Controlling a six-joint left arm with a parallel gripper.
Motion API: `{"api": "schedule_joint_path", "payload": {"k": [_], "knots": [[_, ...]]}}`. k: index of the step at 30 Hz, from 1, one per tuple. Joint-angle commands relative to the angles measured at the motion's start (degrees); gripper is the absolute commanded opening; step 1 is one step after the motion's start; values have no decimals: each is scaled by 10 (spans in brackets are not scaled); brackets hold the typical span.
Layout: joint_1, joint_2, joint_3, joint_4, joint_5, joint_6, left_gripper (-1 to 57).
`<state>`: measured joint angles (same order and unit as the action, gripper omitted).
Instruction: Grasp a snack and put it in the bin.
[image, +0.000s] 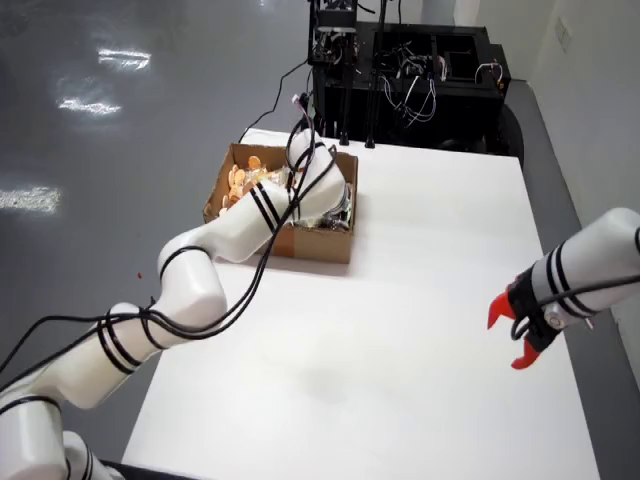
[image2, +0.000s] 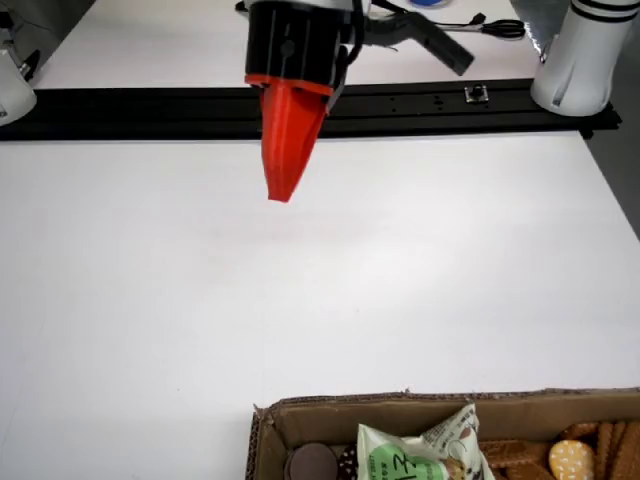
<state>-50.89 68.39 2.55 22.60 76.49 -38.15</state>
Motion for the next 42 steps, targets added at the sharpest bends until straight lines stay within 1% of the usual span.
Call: {"api": "schedule_joint_path", "payload": {"k": [1,16,31,36,42], "knots": [[-20,-19,37,-3,0,-15,-4],[-105,-92,176,-13,-2,-71,-4],[-172,-174,319,-32,-10,-78,-3],[-192,-192,350,-47,-12,-60,-3],[-213,-202,365,-79,-13,-14,5]]}}
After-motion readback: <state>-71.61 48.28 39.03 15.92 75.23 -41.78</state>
